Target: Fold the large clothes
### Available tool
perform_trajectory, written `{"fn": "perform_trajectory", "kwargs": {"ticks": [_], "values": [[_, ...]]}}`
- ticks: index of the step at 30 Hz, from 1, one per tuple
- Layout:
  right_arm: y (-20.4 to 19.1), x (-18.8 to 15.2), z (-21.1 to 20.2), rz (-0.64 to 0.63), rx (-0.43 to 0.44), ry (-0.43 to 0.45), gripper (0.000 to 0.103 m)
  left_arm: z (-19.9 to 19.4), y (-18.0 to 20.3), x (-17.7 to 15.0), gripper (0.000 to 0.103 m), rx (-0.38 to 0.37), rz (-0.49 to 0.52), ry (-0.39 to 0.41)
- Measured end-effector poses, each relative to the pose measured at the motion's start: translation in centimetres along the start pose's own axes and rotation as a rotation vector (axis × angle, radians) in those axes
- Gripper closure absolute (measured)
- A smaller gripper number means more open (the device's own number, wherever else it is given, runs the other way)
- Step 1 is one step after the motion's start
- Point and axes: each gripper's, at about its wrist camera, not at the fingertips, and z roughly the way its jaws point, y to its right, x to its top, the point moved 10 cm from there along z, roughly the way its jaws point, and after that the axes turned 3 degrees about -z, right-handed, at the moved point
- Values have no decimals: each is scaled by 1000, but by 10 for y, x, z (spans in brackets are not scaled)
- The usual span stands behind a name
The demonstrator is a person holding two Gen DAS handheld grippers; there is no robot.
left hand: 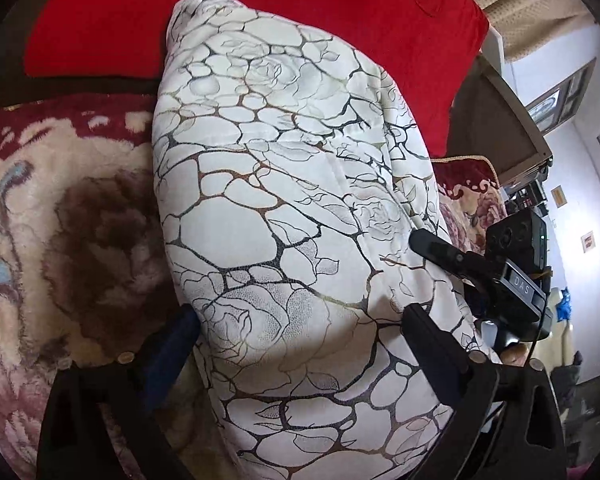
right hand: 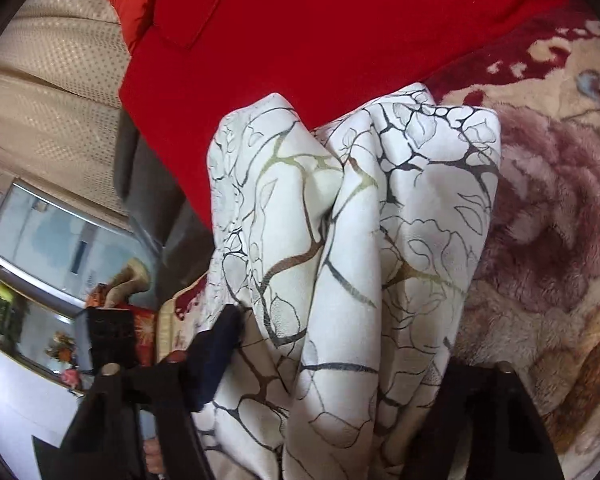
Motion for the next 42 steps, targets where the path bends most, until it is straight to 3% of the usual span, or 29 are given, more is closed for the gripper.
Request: {"fn": "perform_trajectory", "kwargs": {"ticks": [3, 8, 14, 20, 26, 31, 33, 35, 37, 38, 42], "values": [[-5, -4, -1, -24, -20, 13, 48, -3, 5, 3, 17, 15, 10, 34], [-25, -10, -6, -88, -13, 47, 54, -10, 10, 6, 45, 44, 35, 84], [-53, -15, -11, -150, 32, 79, 55, -29, 12, 3, 56, 60, 50, 112], [-88, -28, -11, -198, 104, 76, 56, -59, 13, -7, 57, 99, 44, 161], [-137, -49, -4, -248, 219, 65, 56, -118, 8, -20, 57, 163, 36, 243], [-155, -77, 13, -238, 281, 3, 57, -135, -3, -41, 57, 284, 45, 262], [-151, -89, 23, -227, 256, -36, 57, -124, -12, -52, 57, 311, 29, 228], [-136, -105, 35, -230, 166, -100, 57, -102, -28, -67, 57, 360, -4, 166], [-112, -116, 47, -214, 59, -166, 55, -96, -33, -73, 50, 392, 15, 185], [-102, -118, 50, -195, 25, -179, 50, -97, -30, -73, 45, 403, 21, 201], [-84, -117, 37, -178, -45, -156, 39, -114, -25, -80, 40, 463, 50, 201]]}}
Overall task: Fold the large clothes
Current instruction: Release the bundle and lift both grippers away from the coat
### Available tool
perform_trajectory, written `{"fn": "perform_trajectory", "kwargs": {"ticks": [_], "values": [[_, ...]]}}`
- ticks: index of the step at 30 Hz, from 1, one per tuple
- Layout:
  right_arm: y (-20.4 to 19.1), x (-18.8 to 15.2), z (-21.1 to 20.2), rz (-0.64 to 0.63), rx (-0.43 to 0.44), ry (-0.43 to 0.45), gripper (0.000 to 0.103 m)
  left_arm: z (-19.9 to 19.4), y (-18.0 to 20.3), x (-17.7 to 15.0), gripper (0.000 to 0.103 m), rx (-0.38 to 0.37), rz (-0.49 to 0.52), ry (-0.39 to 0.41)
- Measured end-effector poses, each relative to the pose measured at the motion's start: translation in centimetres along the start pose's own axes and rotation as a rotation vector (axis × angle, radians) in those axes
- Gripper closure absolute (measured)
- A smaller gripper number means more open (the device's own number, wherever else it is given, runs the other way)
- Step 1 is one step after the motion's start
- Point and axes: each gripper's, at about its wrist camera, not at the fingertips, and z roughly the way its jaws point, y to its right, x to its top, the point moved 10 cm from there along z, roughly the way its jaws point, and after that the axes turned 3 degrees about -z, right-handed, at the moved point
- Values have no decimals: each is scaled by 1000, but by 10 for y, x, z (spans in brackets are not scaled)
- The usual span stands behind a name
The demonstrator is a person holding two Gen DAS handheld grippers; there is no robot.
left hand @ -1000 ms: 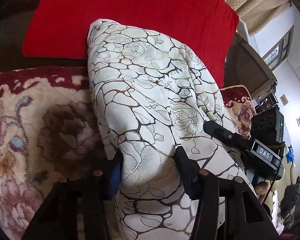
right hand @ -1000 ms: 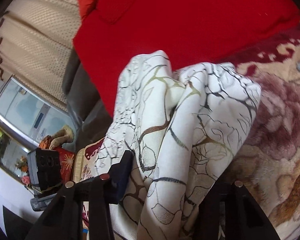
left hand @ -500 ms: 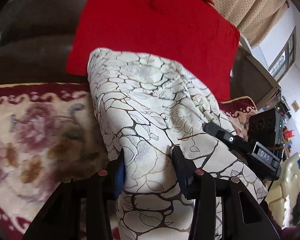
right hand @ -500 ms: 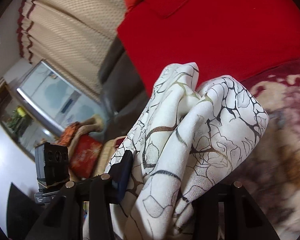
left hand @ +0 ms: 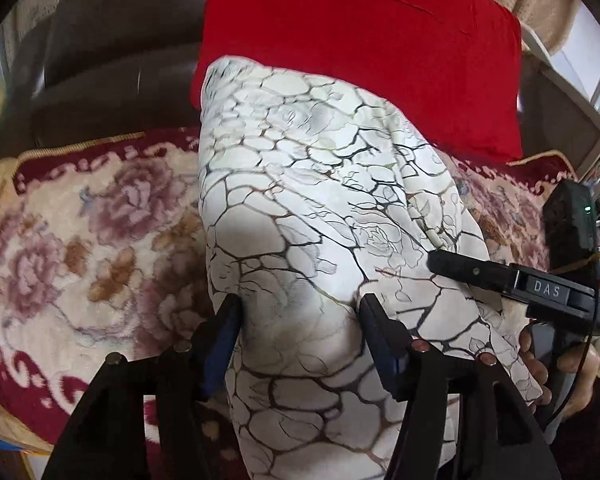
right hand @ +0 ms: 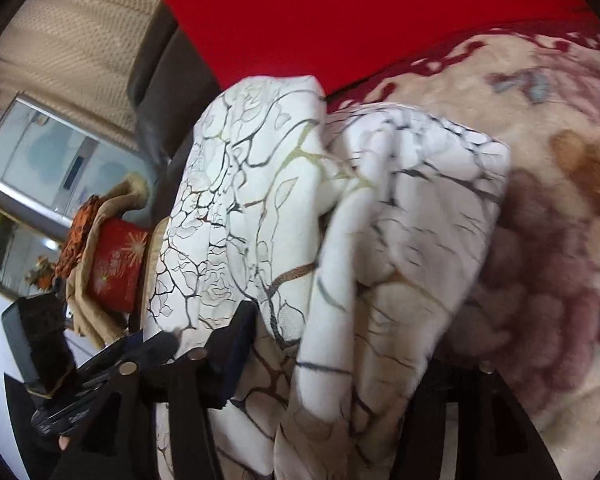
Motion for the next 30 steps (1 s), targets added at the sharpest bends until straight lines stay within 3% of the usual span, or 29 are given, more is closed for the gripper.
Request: {"fn": "perform_trajectory", "kwargs": {"ticks": [4, 8, 13, 16, 19, 21, 23, 27, 30], "values": [[2, -9, -7, -75, -125, 36, 30, -22, 2, -3, 37, 83, 54, 44], [9, -24, -6, -8, -154, 30, 28, -37, -9, -12, 37, 156, 90, 80], [9, -36, -52, -85, -292, 103, 28, -60, -12, -21, 37, 201, 109, 123], [-13, -38, -78, -149, -302, 164, 28, -68, -18, -24, 37, 223, 99, 143], [-43, -41, -97, -251, -327, 214, 46, -75, -22, -27, 37, 226, 77, 149], [-64, -40, -100, -301, -333, 228, 65, -78, -26, -29, 37, 234, 67, 154], [-78, -43, -100, -317, -307, 232, 65, -79, -31, -30, 37, 245, 57, 158], [-80, -56, -68, -328, -331, 156, 65, -75, -41, -33, 37, 266, 41, 154], [-50, -69, -29, -231, -356, 13, 65, -61, -49, -38, 36, 295, 31, 115]]}}
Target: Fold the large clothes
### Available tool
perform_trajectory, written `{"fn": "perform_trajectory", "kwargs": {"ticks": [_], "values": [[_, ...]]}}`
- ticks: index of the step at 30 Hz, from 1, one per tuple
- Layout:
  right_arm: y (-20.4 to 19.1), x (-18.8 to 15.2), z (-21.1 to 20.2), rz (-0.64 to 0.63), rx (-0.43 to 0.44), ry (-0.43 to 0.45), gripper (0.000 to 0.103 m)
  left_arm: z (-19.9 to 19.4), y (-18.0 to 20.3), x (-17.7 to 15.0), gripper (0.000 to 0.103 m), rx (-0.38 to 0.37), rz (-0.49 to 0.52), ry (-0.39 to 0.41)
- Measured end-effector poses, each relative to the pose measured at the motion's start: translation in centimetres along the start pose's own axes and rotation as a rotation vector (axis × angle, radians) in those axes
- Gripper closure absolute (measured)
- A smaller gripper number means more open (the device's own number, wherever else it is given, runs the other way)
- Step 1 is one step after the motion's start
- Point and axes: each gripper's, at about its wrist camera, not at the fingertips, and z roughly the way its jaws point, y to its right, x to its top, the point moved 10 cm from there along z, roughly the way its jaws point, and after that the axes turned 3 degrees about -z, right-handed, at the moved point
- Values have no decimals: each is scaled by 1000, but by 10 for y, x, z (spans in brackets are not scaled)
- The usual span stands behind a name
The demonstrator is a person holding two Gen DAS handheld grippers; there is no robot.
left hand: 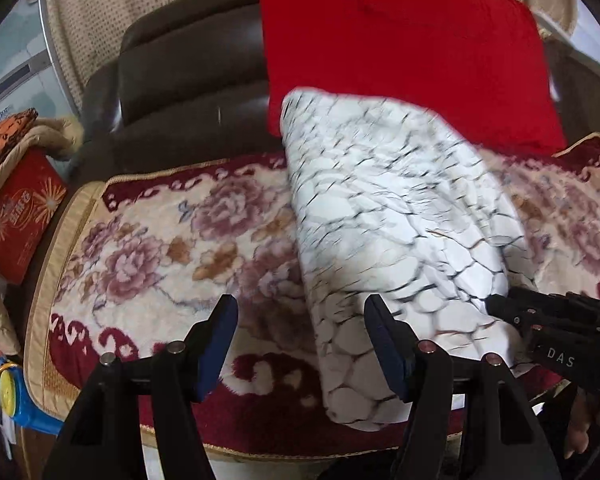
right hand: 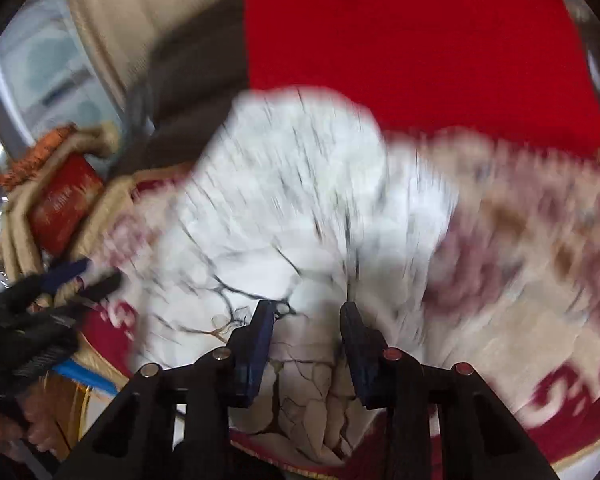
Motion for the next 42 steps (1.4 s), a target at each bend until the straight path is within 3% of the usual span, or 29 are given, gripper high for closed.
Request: {"fn": "perform_trajectory", "kwargs": {"ticks": [5, 9, 10, 11, 12, 16, 19, 29, 37, 42], "values": [[1, 4, -16, 22, 23, 21, 65, 1, -7, -6, 36, 25, -5, -11], [-5, 14, -50, 19, 40, 73, 63, -31, -14, 7, 35, 63, -6, 67], [-6, 18, -62, 16, 37, 93, 60, -44, -16, 12, 29, 83, -1, 96], [-8, 21, -73, 14, 32, 115, 43, -53, -19, 16, 24, 99, 1, 120], [-10, 24, -85, 15, 25, 149, 32, -64, -21, 20, 23, 114, 2, 149], [-20, 32, -134, -32, -7, 250, 31, -115, -27, 34, 13, 158, -5, 258], [-30, 31, -164, -59, -10, 290, 31, -145, -33, 39, 12, 169, -20, 315], [-59, 1, -223, -126, -11, 306, 31, -208, -44, 32, 7, 222, -50, 368], [-75, -9, -248, -159, 4, 328, 31, -241, -47, 21, 2, 263, -52, 402], [-76, -13, -258, -162, -30, 333, 31, -262, -48, 15, 1, 287, -46, 433]]}}
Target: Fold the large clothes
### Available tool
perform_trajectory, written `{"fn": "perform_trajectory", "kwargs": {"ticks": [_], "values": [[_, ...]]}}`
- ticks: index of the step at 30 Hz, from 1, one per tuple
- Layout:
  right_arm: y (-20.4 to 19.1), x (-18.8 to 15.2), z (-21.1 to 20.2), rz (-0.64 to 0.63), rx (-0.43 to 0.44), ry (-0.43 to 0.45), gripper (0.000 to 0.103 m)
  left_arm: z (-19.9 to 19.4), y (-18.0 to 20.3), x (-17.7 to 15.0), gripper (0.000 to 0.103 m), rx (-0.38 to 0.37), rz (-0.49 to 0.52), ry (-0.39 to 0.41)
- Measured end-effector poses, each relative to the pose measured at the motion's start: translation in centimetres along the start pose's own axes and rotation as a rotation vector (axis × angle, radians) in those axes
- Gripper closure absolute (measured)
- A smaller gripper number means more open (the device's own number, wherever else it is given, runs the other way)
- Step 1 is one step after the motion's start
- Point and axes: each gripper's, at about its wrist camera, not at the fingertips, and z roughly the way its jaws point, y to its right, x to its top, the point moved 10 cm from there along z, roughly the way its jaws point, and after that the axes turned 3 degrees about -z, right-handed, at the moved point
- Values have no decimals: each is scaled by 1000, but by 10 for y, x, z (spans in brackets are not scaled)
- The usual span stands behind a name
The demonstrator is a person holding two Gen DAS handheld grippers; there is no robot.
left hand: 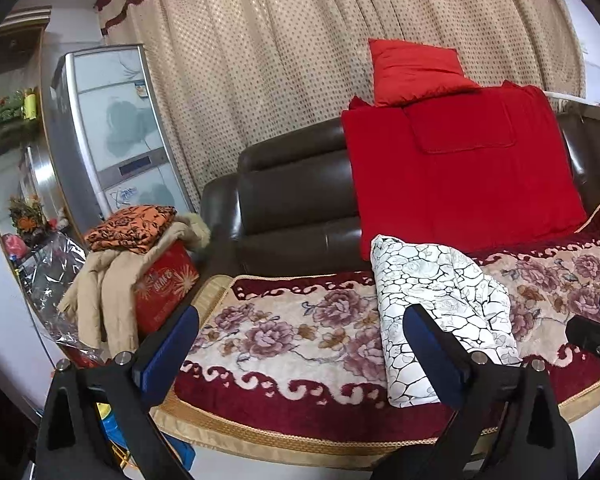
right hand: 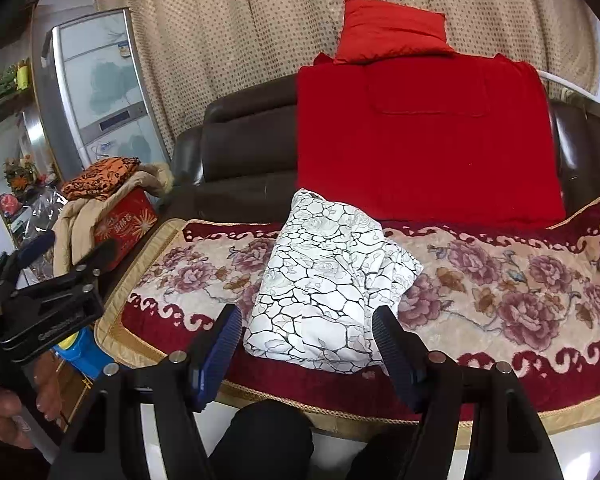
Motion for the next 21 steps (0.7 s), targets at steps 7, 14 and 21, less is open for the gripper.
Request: {"fn": "perform_trajectory", "kwargs": {"ticks": [7, 14, 21], "values": [[-2, -5, -5, 17, -9, -17, 31, -17, -8, -4, 1, 24, 13, -9], [-12, -2, -17, 16, 0, 0, 31, -32, -17, -6, 1, 44, 10, -4], [-20, -3, -28, 18, 4, 4, 31, -46, -25, -7, 1, 61, 1, 10]]}}
